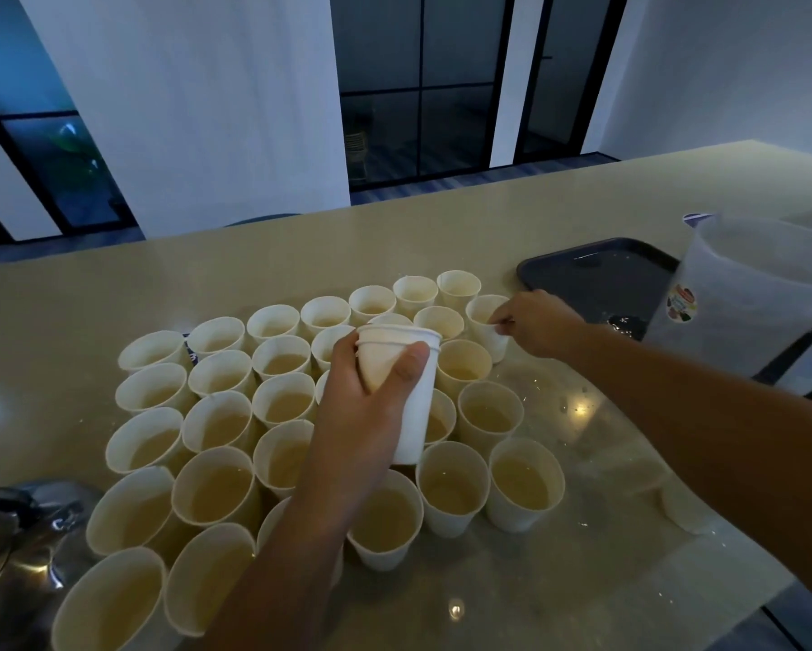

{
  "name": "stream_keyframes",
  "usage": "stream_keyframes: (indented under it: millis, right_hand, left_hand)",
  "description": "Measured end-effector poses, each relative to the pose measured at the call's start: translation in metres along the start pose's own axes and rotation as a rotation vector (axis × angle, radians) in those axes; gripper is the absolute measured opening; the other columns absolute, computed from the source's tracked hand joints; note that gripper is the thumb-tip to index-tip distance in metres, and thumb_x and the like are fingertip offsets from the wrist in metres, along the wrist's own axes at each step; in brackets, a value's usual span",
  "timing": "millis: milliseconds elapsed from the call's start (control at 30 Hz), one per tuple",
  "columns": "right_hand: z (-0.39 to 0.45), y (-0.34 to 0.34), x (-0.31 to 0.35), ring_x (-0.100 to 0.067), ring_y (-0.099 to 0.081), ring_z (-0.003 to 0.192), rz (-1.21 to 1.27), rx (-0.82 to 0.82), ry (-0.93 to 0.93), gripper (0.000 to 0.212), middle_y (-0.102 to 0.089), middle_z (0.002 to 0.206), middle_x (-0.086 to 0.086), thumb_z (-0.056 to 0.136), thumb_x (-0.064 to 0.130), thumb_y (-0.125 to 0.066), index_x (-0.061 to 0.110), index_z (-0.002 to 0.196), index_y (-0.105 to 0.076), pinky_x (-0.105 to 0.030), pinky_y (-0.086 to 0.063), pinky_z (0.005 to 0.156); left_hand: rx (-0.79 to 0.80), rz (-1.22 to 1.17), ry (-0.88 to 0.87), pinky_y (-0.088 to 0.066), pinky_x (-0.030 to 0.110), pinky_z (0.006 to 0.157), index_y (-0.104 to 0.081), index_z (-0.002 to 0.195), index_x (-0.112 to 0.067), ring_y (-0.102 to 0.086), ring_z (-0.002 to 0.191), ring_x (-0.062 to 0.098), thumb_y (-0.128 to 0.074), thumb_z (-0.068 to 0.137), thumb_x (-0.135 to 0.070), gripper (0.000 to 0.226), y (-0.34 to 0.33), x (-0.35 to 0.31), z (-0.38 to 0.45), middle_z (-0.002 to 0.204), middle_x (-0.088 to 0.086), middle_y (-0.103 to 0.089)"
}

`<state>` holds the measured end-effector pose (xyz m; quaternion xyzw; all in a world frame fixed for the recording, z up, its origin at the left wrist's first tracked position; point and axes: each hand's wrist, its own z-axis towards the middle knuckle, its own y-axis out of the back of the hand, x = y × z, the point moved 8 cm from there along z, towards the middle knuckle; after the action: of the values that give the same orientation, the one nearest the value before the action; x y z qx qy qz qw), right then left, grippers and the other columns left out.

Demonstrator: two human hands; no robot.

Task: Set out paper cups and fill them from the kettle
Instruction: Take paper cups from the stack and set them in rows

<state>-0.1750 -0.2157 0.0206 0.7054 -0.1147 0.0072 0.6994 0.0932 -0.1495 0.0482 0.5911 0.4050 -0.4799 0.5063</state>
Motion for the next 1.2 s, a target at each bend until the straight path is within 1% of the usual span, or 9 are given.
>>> stream_keyframes:
  millis: [100,267,433,533,667,833,933,1033,1200]
  right_hand:
    - [0.005,-0.002,0.005,-0.02,-0.065,0.099,0.019,-0.007,0.027,0.026,-0.07,0.117,-0.004,0.1,0.019,-0.057,0.02,0.123,-0.07,-0.029,-0.048,0.092]
    - [0.008,-0.007,0.009,-0.022,-0.066,0.101,0.045,0.033,0.03,0.028,-0.069,0.122,-0.004,0.098,0.022,-0.06,0.021,0.125,-0.068,-0.034,-0.05,0.099]
    - [0.0,0.026,0.016,-0.02,-0.059,0.117,0.047,-0.048,0.038,0.052,-0.057,0.14,0.003,0.09,0.035,-0.07,0.033,0.14,-0.052,-0.041,-0.046,0.104]
    - [-0.022,0.073,0.049,-0.008,-0.065,0.095,0.39,-0.18,0.156,0.034,-0.067,0.121,0.01,0.095,0.031,-0.064,0.03,0.129,-0.063,-0.032,-0.054,0.09]
    - [-0.075,0.098,0.097,-0.011,-0.062,0.073,0.582,0.076,0.366,0.021,-0.072,0.091,0.016,0.1,0.027,-0.052,0.029,0.109,-0.071,-0.02,-0.052,0.062]
    - [-0.102,0.097,0.099,-0.006,-0.055,0.068,0.558,0.179,0.436,0.021,-0.067,0.077,0.017,0.1,0.02,-0.053,0.033,0.102,-0.069,-0.021,-0.049,0.062]
    - [-0.111,0.09,0.095,-0.001,-0.055,0.064,0.511,0.201,0.435,0.018,-0.064,0.072,0.025,0.099,0.023,-0.056,0.036,0.099,-0.067,-0.014,-0.047,0.063]
    - [-0.112,0.098,0.093,-0.001,-0.056,0.069,0.453,0.081,0.411,0.02,-0.063,0.072,0.027,0.099,0.024,-0.056,0.042,0.092,-0.063,-0.012,-0.046,0.068]
    - [-0.102,0.143,0.048,-0.006,-0.058,0.078,0.499,-0.381,0.176,0.014,-0.061,0.085,0.02,0.101,0.028,-0.052,0.032,0.103,-0.066,-0.018,-0.044,0.075]
  left_hand:
    - [0.001,0.005,-0.011,-0.043,0.007,0.045,-0.033,0.123,-0.046,-0.056,0.084,0.006,-0.062,0.081,-0.058,0.052,0.0,-0.002,0.001,0.096,-0.028,-0.046]
    - [0.019,-0.006,0.0,-0.047,0.013,0.057,-0.036,0.117,-0.043,-0.056,0.085,0.007,-0.067,0.078,-0.056,0.051,-0.009,0.002,-0.002,0.095,-0.025,-0.049]
    - [0.07,0.013,-0.012,-0.047,0.013,0.056,-0.035,0.119,-0.042,-0.057,0.084,0.006,-0.072,0.076,-0.054,0.057,-0.016,0.003,-0.004,0.097,-0.023,-0.051]
    - [0.098,0.018,-0.039,-0.051,0.016,0.061,-0.038,0.123,-0.04,-0.059,0.088,0.007,-0.072,0.075,-0.054,0.061,-0.02,-0.004,-0.003,0.101,-0.021,-0.054]
    - [0.098,-0.01,-0.049,-0.06,0.028,0.07,-0.04,0.129,-0.038,-0.065,0.094,0.017,-0.071,0.076,-0.059,0.065,-0.027,-0.017,0.002,0.11,-0.012,-0.059]
    - [0.106,-0.024,-0.024,-0.055,0.023,0.064,-0.036,0.119,-0.041,-0.062,0.09,0.014,-0.071,0.079,-0.055,0.055,-0.037,-0.016,-0.006,0.1,-0.018,-0.053]
    - [0.113,-0.035,-0.033,-0.061,0.033,0.072,-0.038,0.116,-0.042,-0.064,0.093,0.017,-0.071,0.078,-0.054,0.052,-0.04,-0.014,-0.012,0.102,-0.016,-0.055]
    - [0.136,-0.046,-0.032,-0.061,0.035,0.074,-0.039,0.115,-0.043,-0.063,0.092,0.015,-0.072,0.079,-0.053,0.049,-0.042,-0.017,-0.014,0.102,-0.016,-0.056]
    - [0.166,-0.024,-0.052,-0.053,0.023,0.066,-0.04,0.118,-0.043,-0.057,0.09,0.008,-0.072,0.078,-0.051,0.051,-0.041,-0.016,-0.021,0.101,-0.02,-0.054]
